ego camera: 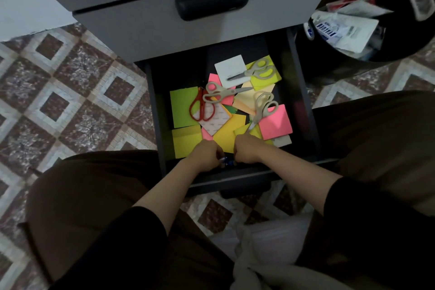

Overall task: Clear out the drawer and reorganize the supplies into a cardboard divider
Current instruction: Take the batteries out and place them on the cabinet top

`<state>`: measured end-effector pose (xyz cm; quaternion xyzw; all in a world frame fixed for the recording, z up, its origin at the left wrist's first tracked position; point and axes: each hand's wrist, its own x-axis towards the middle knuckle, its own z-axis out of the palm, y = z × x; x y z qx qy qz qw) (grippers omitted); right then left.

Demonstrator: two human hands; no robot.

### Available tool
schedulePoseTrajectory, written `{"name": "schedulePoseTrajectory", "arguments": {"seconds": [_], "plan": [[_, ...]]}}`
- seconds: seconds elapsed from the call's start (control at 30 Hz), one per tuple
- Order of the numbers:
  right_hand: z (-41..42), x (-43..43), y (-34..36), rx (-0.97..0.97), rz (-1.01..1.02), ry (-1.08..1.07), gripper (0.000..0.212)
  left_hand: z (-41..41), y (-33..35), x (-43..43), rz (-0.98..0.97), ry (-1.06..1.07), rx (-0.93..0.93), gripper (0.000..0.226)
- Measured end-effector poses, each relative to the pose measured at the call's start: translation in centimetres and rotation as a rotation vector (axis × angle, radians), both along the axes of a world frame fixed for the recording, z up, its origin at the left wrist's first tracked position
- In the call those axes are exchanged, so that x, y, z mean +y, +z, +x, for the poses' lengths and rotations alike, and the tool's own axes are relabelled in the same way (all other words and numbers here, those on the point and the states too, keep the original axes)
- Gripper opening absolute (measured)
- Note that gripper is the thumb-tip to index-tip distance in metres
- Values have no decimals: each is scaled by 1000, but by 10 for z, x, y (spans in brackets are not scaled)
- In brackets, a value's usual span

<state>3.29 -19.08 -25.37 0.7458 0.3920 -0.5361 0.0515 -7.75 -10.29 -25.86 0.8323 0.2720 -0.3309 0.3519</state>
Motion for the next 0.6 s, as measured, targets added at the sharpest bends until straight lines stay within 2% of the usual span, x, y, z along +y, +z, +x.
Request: {"name": "schedulePoseTrajectory", "arguments": {"seconds": [0.07, 0.2, 0.33, 0.4, 0.5, 0.6], "plan": [[2, 0, -1, 26, -20, -23, 32, 0, -2, -1, 4, 2, 10, 33], [4, 1, 4, 78, -68, -35, 35, 3, -2, -1, -1, -22, 65, 31], [9, 0, 12, 133, -108, -78, 16, 4, -1, 0, -7, -64, 145, 31], [12, -2, 11, 139, -102, -135, 24, 4, 2, 3, -19, -71, 186, 31], [15, -4, 10, 147, -65, -219, 20, 3, 6, 8, -3, -101, 225, 28], [19, -6, 10, 160, -28, -303, 22, -1, 10, 10, -1, -78, 235, 35]]}}
